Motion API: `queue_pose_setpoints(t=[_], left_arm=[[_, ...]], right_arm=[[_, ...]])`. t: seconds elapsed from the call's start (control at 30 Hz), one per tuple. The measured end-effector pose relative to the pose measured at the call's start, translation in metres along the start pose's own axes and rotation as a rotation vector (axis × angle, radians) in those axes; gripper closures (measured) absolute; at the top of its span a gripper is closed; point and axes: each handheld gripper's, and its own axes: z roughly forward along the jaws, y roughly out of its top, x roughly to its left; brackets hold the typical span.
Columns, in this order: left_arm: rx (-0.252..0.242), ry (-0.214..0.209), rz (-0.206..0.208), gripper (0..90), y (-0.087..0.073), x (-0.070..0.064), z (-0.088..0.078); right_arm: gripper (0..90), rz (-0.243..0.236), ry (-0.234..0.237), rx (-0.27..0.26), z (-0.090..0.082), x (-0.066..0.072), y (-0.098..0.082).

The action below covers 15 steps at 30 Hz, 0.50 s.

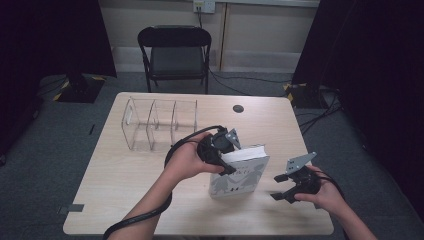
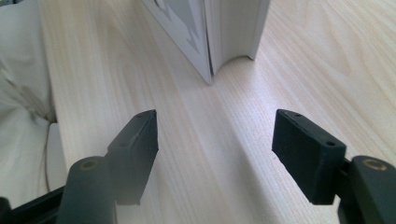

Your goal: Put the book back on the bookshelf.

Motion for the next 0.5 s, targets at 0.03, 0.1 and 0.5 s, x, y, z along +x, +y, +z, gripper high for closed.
queue_pose_setpoints(t=[0.03,0.1,0.5], left_arm=[[0.007,0.003,-0.009,51.1,-0.001,0.0,-0.002],[0.023,0.008,-0.013,51.2,-0.005,0.0,-0.006],[0.039,0.028,-0.052,50.2,-0.02,0.003,-0.016]], right_arm=[[30.3,0.002,-0.004,-0.001,0.002,0.0,-0.001],[29.4,0.005,-0.022,-0.007,0.006,0.0,-0.002],[20.7,0.054,-0.115,-0.075,0.034,-0.001,-0.01]])
